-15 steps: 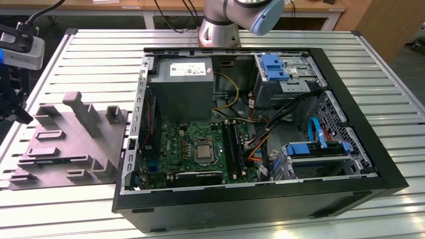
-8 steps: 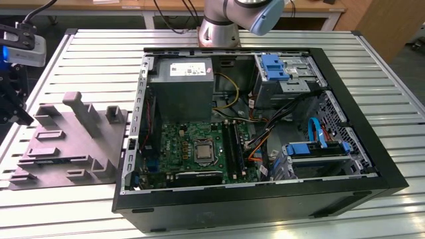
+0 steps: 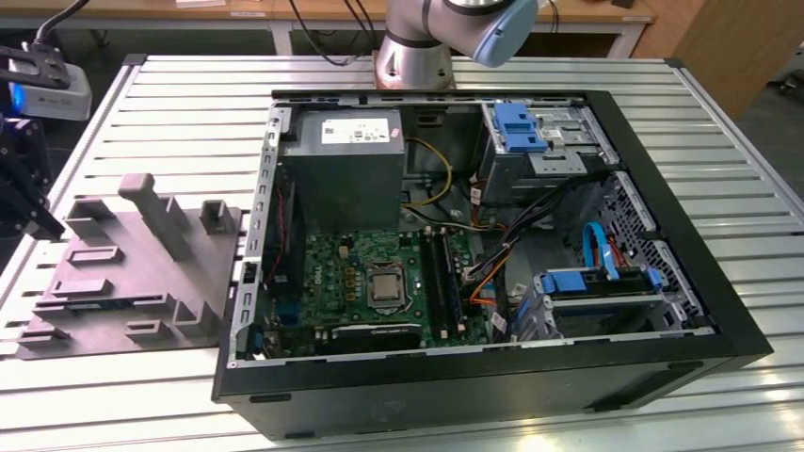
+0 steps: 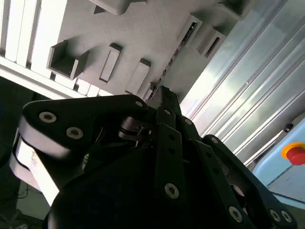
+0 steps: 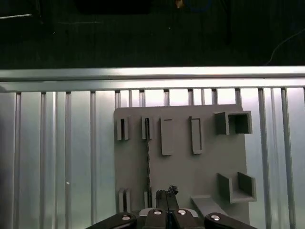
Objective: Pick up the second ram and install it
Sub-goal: 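Pick up the second ram and move it above second insertion slot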
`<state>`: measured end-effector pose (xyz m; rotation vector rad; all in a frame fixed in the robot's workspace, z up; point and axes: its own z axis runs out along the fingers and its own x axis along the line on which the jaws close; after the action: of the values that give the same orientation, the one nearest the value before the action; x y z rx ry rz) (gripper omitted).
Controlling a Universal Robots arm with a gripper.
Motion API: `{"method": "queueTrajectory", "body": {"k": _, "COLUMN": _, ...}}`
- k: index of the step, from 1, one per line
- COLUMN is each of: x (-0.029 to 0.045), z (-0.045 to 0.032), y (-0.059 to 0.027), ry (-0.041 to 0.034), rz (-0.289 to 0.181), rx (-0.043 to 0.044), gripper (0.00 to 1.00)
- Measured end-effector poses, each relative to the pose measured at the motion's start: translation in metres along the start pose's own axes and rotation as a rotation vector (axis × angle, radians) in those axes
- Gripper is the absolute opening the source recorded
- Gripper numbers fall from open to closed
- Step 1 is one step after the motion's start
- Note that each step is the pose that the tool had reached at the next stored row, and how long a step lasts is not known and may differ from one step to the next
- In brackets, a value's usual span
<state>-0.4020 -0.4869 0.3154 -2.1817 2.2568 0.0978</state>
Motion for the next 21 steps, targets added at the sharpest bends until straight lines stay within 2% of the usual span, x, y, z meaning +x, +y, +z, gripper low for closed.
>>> {"method": "queueTrajectory", "body": {"k": 4, "x": 0.0001, "z": 0.0015, "y": 0.0, "ry": 0.0044, "rz": -0.069, "rx": -0.0031, "gripper": 0.1}}
{"method": "queueTrajectory", "body": {"k": 7, "x": 0.0002, "z": 0.0031, "y": 0.0003, "ry": 0.005, "rz": -0.072, "rx": -0.003, "gripper": 0.1}}
{"method": "queueTrajectory", "body": {"k": 15, "x": 0.0006, "z": 0.0122, "y": 0.0022, "ry": 0.0024, "rz": 0.012, "rx": 0.0005, "gripper": 0.1}}
{"method": "queueTrajectory", "body": {"k": 21, "x": 0.0012, "z": 0.0198, "y": 0.0096, "ry": 0.0033, "rz": 0.03, "rx": 0.0013, "gripper": 0.1}}
